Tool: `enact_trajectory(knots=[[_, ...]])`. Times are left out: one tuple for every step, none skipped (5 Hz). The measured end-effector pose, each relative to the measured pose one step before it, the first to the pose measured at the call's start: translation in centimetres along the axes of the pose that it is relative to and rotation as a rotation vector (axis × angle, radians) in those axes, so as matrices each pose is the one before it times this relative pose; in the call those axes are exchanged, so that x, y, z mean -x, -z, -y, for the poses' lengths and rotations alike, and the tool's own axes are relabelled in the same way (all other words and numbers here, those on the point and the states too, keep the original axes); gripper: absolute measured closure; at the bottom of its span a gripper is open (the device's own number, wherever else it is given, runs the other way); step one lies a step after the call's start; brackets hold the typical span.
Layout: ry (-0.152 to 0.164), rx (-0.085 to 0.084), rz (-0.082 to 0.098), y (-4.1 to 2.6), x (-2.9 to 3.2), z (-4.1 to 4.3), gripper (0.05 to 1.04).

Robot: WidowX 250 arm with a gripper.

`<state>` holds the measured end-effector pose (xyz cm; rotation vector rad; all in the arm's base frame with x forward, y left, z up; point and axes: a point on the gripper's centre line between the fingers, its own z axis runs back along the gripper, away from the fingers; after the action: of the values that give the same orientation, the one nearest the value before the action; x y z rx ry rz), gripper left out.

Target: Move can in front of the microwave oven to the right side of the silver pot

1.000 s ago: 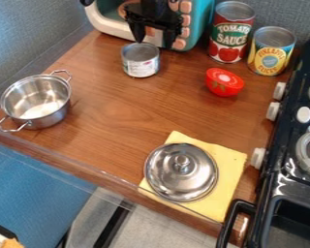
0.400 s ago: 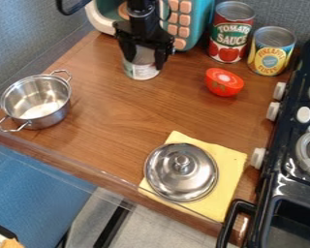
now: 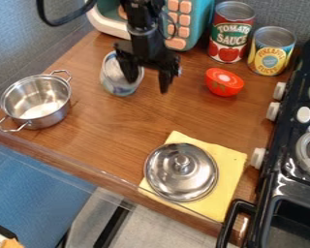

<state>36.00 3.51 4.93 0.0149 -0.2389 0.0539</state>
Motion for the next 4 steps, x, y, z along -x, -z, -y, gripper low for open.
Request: enact_trajectory(knots=[[0.0009,0.0282,-0.0548,0.272,2.742,1.845,0.083],[0.0101,0.0245,-0.0291,0.214,1.549,1.021,0.083],[0.0006,-0.006,0.0427,-1.293,-0.475,-0.044,0.083],[-0.0395,-0.0235,0.0455,-1.54,-0.988,-1.721,0.083]])
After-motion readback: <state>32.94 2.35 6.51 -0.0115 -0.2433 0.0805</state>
